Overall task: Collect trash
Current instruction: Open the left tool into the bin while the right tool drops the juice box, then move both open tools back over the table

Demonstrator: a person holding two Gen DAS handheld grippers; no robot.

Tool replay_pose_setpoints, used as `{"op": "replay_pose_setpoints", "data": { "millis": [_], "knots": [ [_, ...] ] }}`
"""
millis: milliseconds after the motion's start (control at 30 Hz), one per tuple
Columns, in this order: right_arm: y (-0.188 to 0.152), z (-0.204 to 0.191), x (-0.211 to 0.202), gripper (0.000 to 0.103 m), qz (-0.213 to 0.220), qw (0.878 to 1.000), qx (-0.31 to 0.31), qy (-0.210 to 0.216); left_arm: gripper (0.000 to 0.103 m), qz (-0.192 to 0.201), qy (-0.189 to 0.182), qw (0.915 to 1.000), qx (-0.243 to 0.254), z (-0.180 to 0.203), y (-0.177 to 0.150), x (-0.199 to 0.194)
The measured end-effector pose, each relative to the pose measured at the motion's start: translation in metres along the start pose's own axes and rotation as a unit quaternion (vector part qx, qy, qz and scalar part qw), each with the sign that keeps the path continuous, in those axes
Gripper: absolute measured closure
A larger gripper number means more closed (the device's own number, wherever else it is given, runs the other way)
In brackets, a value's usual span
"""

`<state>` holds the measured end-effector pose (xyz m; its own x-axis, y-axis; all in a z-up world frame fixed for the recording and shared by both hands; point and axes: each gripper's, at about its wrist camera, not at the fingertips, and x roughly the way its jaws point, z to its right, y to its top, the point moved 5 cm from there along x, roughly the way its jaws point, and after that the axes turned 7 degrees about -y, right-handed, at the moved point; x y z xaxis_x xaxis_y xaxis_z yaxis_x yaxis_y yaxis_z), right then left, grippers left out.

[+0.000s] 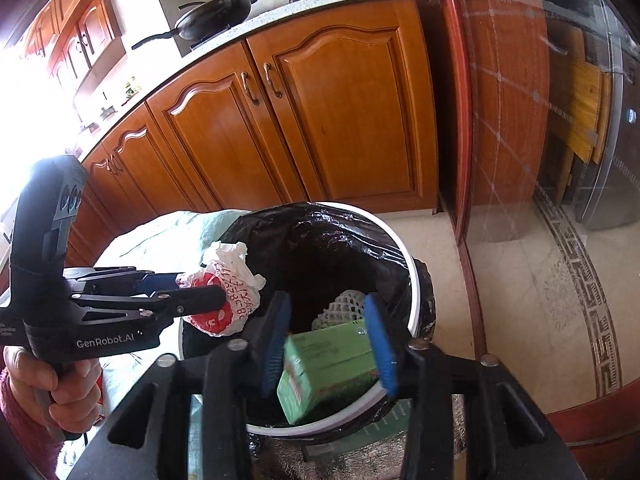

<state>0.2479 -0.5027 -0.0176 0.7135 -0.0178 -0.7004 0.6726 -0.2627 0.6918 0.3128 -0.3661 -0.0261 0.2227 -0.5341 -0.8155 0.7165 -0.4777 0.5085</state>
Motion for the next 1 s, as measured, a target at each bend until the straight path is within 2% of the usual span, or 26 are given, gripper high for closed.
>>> {"op": "replay_pose_setpoints", "data": {
  "millis": [133, 333, 467, 600, 800, 1000],
  "knots": [
    [0.0, 0.002, -0.003, 0.062, 0.009, 1.0, 0.003, -0.005, 0.052, 0.007, -0.001, 1.0, -0.001, 0.0, -0.002, -0.005],
    [-0.002, 0.004, -0.02, 0.062, 0.026, 1.0, 0.018, -0.001, 0.052, 0.028, 0.004, 0.9996, 0.0, -0.003, -0.012, -0.022],
    [-0.009, -0.002, -0.033, 0.06, 0.035, 0.999, 0.027, 0.012, 0.052, 0.049, 0.007, 0.9986, -0.018, -0.014, -0.029, -0.042],
    [-0.023, -0.018, -0.042, 0.043, 0.039, 0.998, 0.037, 0.035, 0.05, 0.069, 0.011, 0.9965, -0.045, -0.032, -0.054, -0.068],
    [-0.047, -0.052, -0.051, 0.041, 0.031, 0.996, 0.043, 0.072, 0.047, 0.102, 0.028, 0.9898, -0.096, -0.072, -0.095, -0.109],
    [-0.069, -0.094, -0.055, 0.041, 0.013, 0.994, 0.024, 0.102, 0.046, 0.118, 0.048, 0.9815, -0.143, -0.114, -0.131, -0.142]
  ]
}}
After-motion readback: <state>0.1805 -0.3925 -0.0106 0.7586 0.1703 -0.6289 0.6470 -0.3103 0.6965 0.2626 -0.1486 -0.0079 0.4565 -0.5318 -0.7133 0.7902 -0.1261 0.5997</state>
